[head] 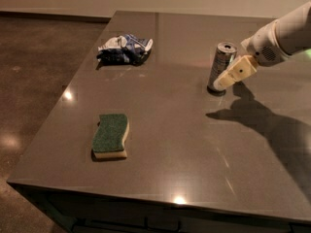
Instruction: Knock redbull can over
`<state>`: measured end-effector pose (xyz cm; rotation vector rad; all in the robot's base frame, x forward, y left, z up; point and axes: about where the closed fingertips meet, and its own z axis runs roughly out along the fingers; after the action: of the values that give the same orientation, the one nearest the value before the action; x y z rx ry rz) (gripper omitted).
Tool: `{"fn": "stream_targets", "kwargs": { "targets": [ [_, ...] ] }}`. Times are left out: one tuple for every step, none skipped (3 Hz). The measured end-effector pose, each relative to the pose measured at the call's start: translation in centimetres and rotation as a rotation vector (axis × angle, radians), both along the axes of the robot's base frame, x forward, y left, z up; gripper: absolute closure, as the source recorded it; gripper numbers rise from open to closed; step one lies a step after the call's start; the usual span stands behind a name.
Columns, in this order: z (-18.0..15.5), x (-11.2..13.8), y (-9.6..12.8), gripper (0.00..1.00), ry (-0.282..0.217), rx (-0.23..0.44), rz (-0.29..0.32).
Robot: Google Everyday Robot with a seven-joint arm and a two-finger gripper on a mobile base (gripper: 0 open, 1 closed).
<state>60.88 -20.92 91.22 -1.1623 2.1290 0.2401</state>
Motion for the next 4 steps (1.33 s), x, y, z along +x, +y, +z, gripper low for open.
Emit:
{"fn": "stream_targets", "kwargs": {
  "targets": [
    [-0.2, 1.4, 0.9, 0.03, -0.015, 0.049, 0.005],
    [-0.2, 1.9, 1.3, 0.26, -0.013, 0.083, 0.018],
    [0.2, 2.1, 1.7, 0.57, -0.011, 0.116, 0.049],
    [1.0, 1.8, 2.1, 0.8, -0.017, 0.137, 0.076]
  ]
}}
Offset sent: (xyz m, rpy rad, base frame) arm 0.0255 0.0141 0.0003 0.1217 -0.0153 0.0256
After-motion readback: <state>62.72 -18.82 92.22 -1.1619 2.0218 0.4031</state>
